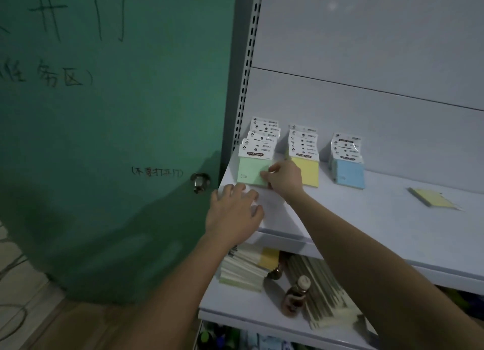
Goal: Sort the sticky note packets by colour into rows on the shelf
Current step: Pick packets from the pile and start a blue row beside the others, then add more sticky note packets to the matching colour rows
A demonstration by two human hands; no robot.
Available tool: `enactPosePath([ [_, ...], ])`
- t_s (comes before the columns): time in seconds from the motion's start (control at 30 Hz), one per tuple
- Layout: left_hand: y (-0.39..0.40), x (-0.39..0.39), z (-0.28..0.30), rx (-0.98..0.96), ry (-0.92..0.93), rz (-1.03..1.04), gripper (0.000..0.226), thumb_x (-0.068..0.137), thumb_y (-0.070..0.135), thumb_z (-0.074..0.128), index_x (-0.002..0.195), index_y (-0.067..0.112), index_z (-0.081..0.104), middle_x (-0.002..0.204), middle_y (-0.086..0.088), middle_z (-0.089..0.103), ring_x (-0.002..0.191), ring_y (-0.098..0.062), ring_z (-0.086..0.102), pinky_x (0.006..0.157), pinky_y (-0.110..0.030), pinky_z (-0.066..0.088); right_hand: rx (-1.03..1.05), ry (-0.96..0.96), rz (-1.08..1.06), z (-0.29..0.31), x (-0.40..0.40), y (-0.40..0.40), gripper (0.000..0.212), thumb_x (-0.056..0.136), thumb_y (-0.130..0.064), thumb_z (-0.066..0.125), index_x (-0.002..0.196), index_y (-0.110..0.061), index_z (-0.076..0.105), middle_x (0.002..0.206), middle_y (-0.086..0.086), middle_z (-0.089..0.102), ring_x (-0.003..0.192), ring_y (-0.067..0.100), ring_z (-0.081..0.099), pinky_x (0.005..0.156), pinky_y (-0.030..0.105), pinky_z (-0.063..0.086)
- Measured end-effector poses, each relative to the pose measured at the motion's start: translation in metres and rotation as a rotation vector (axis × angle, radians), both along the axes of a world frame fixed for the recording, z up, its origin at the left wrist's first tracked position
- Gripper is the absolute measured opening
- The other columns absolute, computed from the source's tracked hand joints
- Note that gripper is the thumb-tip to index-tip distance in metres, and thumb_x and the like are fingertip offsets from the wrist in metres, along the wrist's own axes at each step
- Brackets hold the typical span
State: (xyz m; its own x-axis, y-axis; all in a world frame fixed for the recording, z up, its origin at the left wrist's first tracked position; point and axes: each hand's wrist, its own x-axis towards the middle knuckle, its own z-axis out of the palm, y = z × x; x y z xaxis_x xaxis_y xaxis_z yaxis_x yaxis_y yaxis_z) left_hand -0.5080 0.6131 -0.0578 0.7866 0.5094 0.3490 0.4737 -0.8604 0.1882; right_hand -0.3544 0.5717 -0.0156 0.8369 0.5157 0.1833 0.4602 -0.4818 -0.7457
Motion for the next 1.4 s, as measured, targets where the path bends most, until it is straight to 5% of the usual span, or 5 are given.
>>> enactPosePath([
  [0.5,-0.008,0.01,0.019,0.065,0.187,0.114,0.036,0.093,0.035,0.032,0.124,0.026,0.049,0.126,-0.001,0.05,0.113,-0.023,0.05,0.101,-0.054,0.036,-0.244,-0.051,0.217,0.021,0.022,-0.145,0.038,0.095,-0.036,0.052,0.127,-0.015,0.056,0.12,0.007,0.061,0.104,0.024,0.058,0.083,0.029,0.043],
  [0.63,-0.071,0.055,0.044,0.145,0.25,0.176,0.04,0.09,0.028,0.04,0.129,0.022,0.045,0.128,-0.006,0.049,0.117,-0.027,0.045,0.098,-0.049,0.036,-0.29,-0.035,0.141,0.026,0.06,-0.239,0.04,0.096,-0.038,0.05,0.128,-0.016,0.055,0.125,0.006,0.059,0.109,0.024,0.056,0.085,0.028,0.042],
  [0.87,-0.249,0.161,0.045,0.0,0.125,-0.174,0.043,0.091,0.03,0.04,0.134,0.024,0.042,0.132,-0.003,0.049,0.12,-0.025,0.042,0.093,-0.042,0.037,-0.325,0.002,0.02,0.032,0.117,-0.399,0.045,0.097,-0.041,0.047,0.133,-0.014,0.053,0.13,0.006,0.058,0.115,0.023,0.055,0.096,0.031,0.042],
  [1.07,-0.342,0.223,0.046,-0.226,0.097,-0.287,0.039,0.089,0.034,0.044,0.127,0.027,0.05,0.127,-0.001,0.054,0.117,-0.024,0.047,0.087,-0.038,0.041,-0.293,0.011,-0.083,0.03,0.158,-0.517,0.043,0.096,-0.043,0.046,0.129,-0.016,0.055,0.126,0.004,0.059,0.103,0.02,0.057,0.084,0.03,0.043],
  [1.4,-0.372,0.295,0.047,-0.32,0.144,-0.272,0.037,0.09,0.032,0.045,0.126,0.027,0.052,0.13,-0.001,0.054,0.119,-0.023,0.048,0.096,-0.04,0.044,-0.222,0.051,-0.134,0.012,0.229,-0.55,0.038,0.096,-0.038,0.048,0.124,-0.014,0.057,0.12,0.004,0.06,0.099,0.018,0.056,0.08,0.028,0.042],
])
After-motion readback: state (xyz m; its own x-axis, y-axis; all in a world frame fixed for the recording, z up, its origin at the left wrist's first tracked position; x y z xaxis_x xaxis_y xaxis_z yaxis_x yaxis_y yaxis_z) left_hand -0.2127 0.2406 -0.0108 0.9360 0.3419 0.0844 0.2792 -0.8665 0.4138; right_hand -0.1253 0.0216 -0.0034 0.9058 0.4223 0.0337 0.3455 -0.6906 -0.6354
